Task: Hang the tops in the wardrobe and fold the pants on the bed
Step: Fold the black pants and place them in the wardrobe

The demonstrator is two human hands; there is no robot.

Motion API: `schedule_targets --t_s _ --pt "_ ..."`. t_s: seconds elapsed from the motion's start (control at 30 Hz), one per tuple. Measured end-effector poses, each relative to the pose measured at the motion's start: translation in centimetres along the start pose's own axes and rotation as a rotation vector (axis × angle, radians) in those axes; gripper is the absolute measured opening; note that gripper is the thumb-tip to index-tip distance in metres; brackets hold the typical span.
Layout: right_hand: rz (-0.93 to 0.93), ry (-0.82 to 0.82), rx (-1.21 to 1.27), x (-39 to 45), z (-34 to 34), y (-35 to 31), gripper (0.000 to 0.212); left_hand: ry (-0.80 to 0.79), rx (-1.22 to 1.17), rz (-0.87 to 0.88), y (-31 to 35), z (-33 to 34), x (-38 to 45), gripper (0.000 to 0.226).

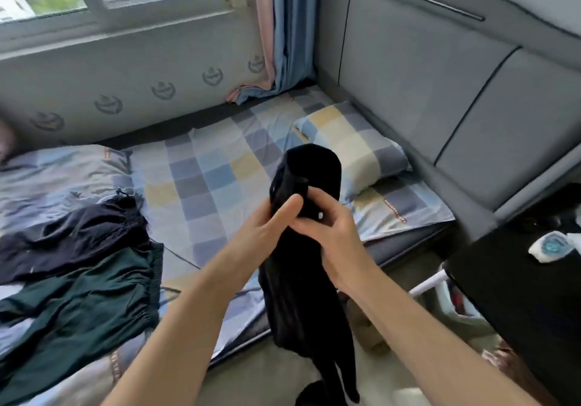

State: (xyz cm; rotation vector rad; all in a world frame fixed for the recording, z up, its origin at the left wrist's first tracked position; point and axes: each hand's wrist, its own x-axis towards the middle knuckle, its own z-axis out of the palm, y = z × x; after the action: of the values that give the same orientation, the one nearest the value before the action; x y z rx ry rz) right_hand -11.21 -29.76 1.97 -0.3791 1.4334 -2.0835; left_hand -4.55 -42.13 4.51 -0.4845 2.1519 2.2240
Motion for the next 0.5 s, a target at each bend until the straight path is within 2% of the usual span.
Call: schedule_targets --t_s 0.1,0.17,0.27,0.33,0.4,0.5 --pt "0.093 -0.176 0.080 0.3 0.1 0.3 0.038 0.161 -0.152 -0.038 -0.6 0.4 0.7 0.038" --pt "0.089 -0.175 0.033 0.4 -0.3 0.2 0.036 0.202 -0.217 -0.041 -1.6 0.1 0.7 0.040" --pt "0.008 -0.125 -0.178 0.3 -0.8 0.0 0.034 0.182 -0.241 -0.029 -2.7 -0.3 0.6 0.031" --pt "-0.076 -0.084 -0.322 0.4 -1.6 -0.5 0.030 0.193 -0.254 -0.028 -3.3 -1.1 0.8 0.033" --pt "-0.216 0.026 -0.455 0.8 -3.6 -2.2 0.026 0.294 -0.292 -0.023 -3.7 -2.7 0.7 0.032" --pt "-0.430 0.219 -0.649 2.9 -8.0 -6.8 0.032 0.555 -0.325 0.025 -3.7 -7.5 -0.1 0.037"
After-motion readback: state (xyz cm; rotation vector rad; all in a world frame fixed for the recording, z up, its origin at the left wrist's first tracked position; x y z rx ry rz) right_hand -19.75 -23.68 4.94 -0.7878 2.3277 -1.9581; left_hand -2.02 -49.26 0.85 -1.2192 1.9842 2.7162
